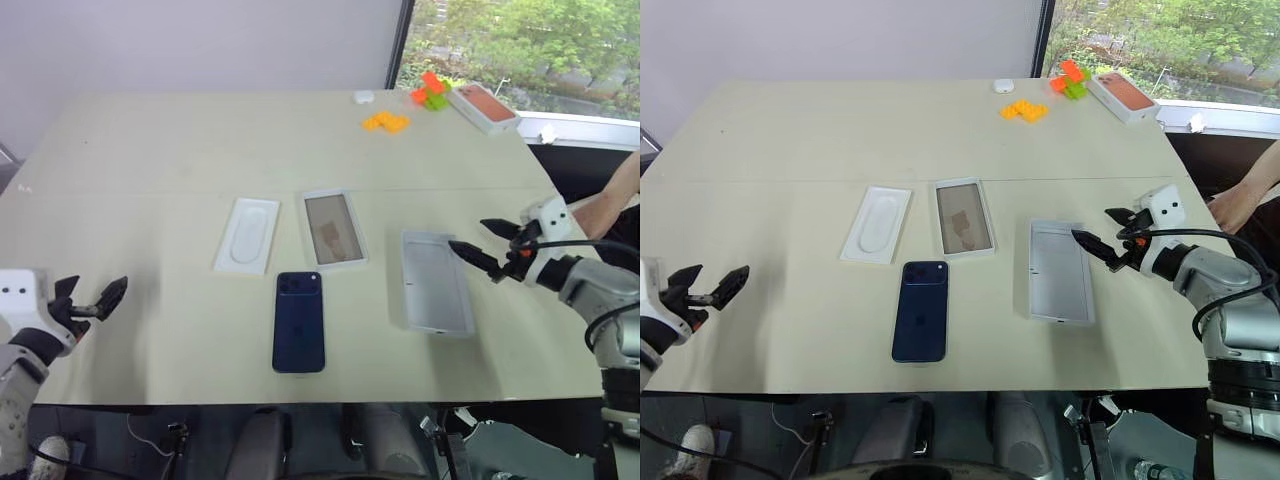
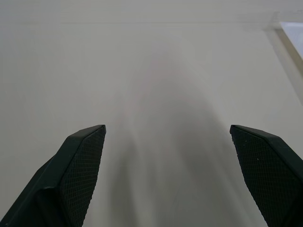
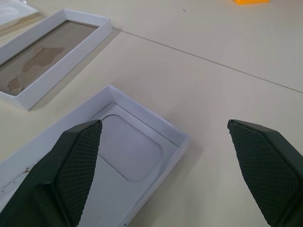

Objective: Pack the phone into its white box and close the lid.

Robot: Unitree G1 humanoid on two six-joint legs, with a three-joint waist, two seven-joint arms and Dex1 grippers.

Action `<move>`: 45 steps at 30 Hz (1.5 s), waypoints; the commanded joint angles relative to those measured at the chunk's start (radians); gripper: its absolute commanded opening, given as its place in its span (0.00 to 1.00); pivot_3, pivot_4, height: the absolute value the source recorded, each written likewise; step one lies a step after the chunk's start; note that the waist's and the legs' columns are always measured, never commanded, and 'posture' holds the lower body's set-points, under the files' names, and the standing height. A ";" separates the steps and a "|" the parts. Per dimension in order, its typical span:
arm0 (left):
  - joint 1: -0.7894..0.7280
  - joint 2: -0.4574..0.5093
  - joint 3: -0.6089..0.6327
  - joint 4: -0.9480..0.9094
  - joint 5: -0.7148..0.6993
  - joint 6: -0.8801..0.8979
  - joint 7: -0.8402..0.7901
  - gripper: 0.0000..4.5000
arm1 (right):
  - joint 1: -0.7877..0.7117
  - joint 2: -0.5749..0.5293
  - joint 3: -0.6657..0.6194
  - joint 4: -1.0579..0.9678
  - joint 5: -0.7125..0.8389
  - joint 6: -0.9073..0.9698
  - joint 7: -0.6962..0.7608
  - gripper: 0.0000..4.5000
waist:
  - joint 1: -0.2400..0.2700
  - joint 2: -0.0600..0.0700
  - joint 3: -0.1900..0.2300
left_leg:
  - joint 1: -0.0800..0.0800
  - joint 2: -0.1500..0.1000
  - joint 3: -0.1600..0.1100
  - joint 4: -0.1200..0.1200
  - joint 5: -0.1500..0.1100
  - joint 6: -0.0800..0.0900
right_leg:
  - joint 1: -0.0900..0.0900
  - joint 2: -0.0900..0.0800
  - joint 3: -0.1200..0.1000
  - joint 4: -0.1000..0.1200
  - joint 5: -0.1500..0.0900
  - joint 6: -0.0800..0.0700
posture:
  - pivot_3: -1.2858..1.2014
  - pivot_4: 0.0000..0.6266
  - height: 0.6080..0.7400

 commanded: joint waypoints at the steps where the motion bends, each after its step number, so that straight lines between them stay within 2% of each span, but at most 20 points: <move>1: -0.013 0.022 0.018 -0.008 -0.002 -0.015 -0.007 0.99 | 0.006 -0.019 -0.033 -0.052 0.021 -0.002 0.004 0.99 | 0.000 0.000 0.000 | 0.000 0.000 0.000 0.000 0.000 0.000 | 0.000 0.000 0.000 0.000 0.000 0.000 | 0.52 0.24 1.00; 13: -0.020 -0.018 -0.020 -0.079 -0.007 0.017 0.034 0.99 | -0.029 -0.005 0.022 -0.157 0.034 0.036 -0.007 0.99 | -0.001 0.000 0.000 | 0.000 0.000 0.000 0.000 0.000 0.000 | 0.000 0.000 0.000 0.000 0.000 0.000 | 0.52 0.24 1.00; 19: -0.066 -0.107 -0.082 -0.133 -0.033 0.062 0.114 0.99 | -0.101 0.037 0.123 -0.240 0.025 0.064 -0.026 0.99 | 0.000 0.000 0.000 | 0.000 0.001 0.000 0.000 0.000 0.000 | 0.000 0.000 0.000 0.000 0.000 0.000 | 0.52 0.24 1.00; 24: -0.119 -0.150 -0.136 -0.170 -0.055 0.113 0.168 0.99 | -0.119 0.054 0.157 -0.271 0.021 0.056 -0.029 0.99 | 0.004 0.000 0.000 | -0.001 0.000 -0.001 0.000 0.000 0.000 | 0.000 0.000 0.000 0.000 0.000 0.000 | 0.52 0.24 1.00; 30: -0.235 -0.160 -0.186 -0.169 -0.128 0.261 0.227 0.99 | -0.121 0.085 0.224 -0.330 -0.011 0.054 -0.065 0.99 | 0.002 0.000 0.000 | -0.001 -0.001 -0.001 0.000 0.000 0.000 | 0.000 -0.001 0.000 0.000 0.000 0.000 | 0.52 0.24 1.00; 34: -0.373 -0.190 -0.214 -0.136 -0.210 0.457 0.321 0.99 | -0.112 0.074 0.311 -0.394 -0.071 0.020 -0.052 0.99 | 0.001 0.000 0.000 | -0.001 -0.001 -0.002 0.000 0.000 0.000 | 0.000 0.001 0.000 0.001 0.000 0.000 | 0.52 0.24 1.00; 38: -0.486 -0.234 -0.205 -0.081 -0.263 0.618 0.409 0.99 | -0.088 0.065 0.340 -0.466 -0.054 0.031 -0.020 0.99 | 0.001 0.000 0.000 | -0.001 -0.002 -0.002 0.000 0.000 0.000 | 0.000 0.001 -0.001 0.001 0.000 0.000 | 0.52 0.24 1.00; 45: -0.644 -0.300 -0.137 0.065 -0.304 0.717 0.509 0.99 | -0.064 0.079 0.354 -0.520 -0.034 0.045 -0.008 0.99 | 0.001 -0.001 0.000 | -0.001 -0.003 -0.003 0.000 0.000 -0.001 | 0.000 0.001 -0.001 0.001 0.000 0.000 | 0.52 0.24 1.00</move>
